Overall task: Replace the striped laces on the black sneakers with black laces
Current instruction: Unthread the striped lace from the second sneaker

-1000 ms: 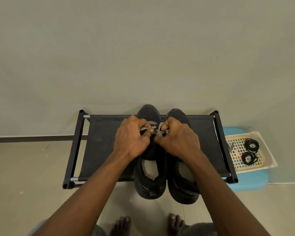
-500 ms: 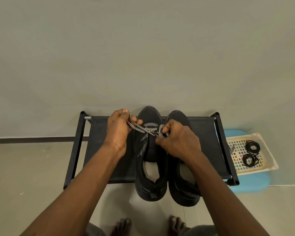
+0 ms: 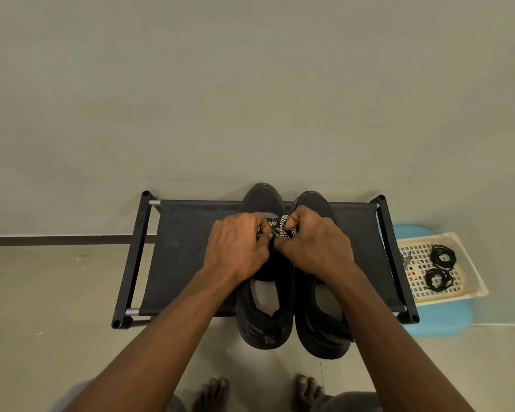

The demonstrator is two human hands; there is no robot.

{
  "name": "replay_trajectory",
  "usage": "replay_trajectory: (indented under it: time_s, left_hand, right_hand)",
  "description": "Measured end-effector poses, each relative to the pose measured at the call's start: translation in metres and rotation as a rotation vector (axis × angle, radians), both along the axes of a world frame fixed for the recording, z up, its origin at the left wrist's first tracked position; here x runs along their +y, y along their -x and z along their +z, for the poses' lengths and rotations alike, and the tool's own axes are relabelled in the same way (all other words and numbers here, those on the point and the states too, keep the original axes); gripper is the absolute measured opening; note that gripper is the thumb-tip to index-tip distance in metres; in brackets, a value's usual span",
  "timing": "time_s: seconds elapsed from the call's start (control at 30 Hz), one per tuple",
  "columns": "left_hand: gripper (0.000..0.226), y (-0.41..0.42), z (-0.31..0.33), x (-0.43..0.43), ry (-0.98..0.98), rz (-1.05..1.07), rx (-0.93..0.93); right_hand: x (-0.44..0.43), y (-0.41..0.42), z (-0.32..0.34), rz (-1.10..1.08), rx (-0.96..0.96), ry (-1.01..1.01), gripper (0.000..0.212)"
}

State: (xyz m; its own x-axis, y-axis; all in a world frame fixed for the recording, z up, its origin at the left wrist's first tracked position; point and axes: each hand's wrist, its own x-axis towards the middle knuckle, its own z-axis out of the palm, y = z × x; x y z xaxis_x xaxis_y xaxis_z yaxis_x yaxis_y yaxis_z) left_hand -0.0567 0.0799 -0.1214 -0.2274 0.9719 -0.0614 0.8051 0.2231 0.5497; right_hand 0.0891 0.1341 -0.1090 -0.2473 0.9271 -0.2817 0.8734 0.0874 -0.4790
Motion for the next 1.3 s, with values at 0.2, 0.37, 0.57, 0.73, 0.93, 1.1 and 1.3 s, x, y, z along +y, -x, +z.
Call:
replay_trajectory:
  time_s: [0.2,0.37,0.57,0.73,0.93,1.1,1.3]
  left_hand:
    - [0.007,0.006,0.001,0.003,-0.028,0.111,-0.003]
    - [0.016,0.017,0.004,0.004,-0.146,0.353,-0.28]
    - [0.006,0.032,0.002,0.01,-0.311,0.702,-0.49]
    - [0.015,0.024,0.008,0.013,-0.32,0.614,-1.096]
    - [0.006,0.012,0.001,0.005,-0.056,0.138,-0.359]
    - [0.005,0.011,0.004,0.003,0.108,0.032,-0.064]
    - [0.01,0.009,0.008,0.004,0.15,-0.061,0.02]
  right_hand:
    - [0.001,-0.001,0.0,-0.006,0.0,0.008,0.028]
    - [0.0,-0.002,0.0,0.008,0.006,0.009,0.026]
    - [0.0,-0.002,0.002,0.007,0.008,0.009,0.026]
    - [0.0,-0.001,0.003,0.01,-0.018,0.011,0.023]
    - [0.001,-0.001,0.003,0.018,-0.043,-0.003,0.035]
    - [0.0,-0.001,0.004,0.028,-0.042,-0.009,0.035]
    - [0.002,0.0,0.005,0.027,-0.037,-0.008,0.026]
